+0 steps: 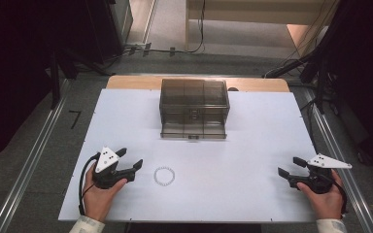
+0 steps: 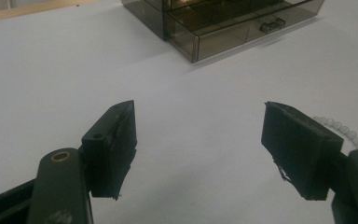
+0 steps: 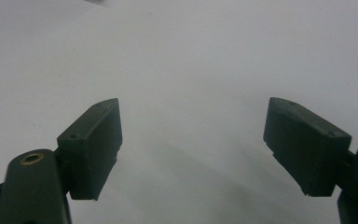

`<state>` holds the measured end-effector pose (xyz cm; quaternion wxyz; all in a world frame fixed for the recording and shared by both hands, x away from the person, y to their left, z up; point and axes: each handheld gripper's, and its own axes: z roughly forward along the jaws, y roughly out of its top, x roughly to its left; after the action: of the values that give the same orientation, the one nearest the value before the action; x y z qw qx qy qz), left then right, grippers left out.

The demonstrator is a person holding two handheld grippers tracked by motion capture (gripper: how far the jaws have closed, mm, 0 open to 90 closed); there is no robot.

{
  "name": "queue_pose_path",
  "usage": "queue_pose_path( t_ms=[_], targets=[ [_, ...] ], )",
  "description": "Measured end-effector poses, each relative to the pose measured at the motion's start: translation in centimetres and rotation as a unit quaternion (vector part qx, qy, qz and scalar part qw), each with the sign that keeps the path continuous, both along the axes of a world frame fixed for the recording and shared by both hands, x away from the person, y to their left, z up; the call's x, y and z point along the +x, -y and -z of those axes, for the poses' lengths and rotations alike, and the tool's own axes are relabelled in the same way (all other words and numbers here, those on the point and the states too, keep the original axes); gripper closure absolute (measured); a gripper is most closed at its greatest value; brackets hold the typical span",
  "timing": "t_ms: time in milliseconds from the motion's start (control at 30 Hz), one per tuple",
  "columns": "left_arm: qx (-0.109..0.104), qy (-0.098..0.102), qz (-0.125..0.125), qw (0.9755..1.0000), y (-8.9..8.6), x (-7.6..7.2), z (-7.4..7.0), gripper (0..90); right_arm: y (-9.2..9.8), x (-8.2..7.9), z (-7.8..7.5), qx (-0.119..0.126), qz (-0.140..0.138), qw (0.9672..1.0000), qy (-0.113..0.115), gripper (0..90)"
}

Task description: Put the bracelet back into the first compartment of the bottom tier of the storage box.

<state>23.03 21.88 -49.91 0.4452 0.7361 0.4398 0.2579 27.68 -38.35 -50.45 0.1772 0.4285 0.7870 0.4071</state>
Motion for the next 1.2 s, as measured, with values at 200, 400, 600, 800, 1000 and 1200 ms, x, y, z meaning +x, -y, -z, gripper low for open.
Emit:
queue_pose_path(
  t_ms=[200,400,600,800,1000,1200],
  targets=[
    [0.004,-0.005,0.009,0.9999,0.4,0.2,0.1,27.3,-0.1,0.0,0.0,-0.002,0.0,1.0,-0.001,17.8],
    [0.001,-0.006,0.013,0.9999,0.7,0.4,0.2,27.8,-0.1,0.0,0.0,-0.003,0.0,1.0,-0.002,17.8],
    [0.012,-0.02,0.032,0.9992,1.4,0.6,0.3,31.7,-0.1,0.1,0.0,-0.004,-0.001,1.0,-0.001,17.8],
    [0.02,-0.026,0.046,0.9984,2.4,0.8,0.4,33.3,-0.1,0.1,0.0,-0.004,-0.001,1.0,-0.001,17.8],
    [0.017,-0.03,0.059,0.9977,3.2,1.0,0.6,33.3,-0.1,0.0,0.0,-0.005,-0.002,1.0,-0.001,17.9],
    [0.017,-0.041,0.067,0.9967,3.8,1.2,0.8,35.6,-0.1,0.1,0.0,-0.007,-0.004,1.0,-0.002,18.4]
  ],
)
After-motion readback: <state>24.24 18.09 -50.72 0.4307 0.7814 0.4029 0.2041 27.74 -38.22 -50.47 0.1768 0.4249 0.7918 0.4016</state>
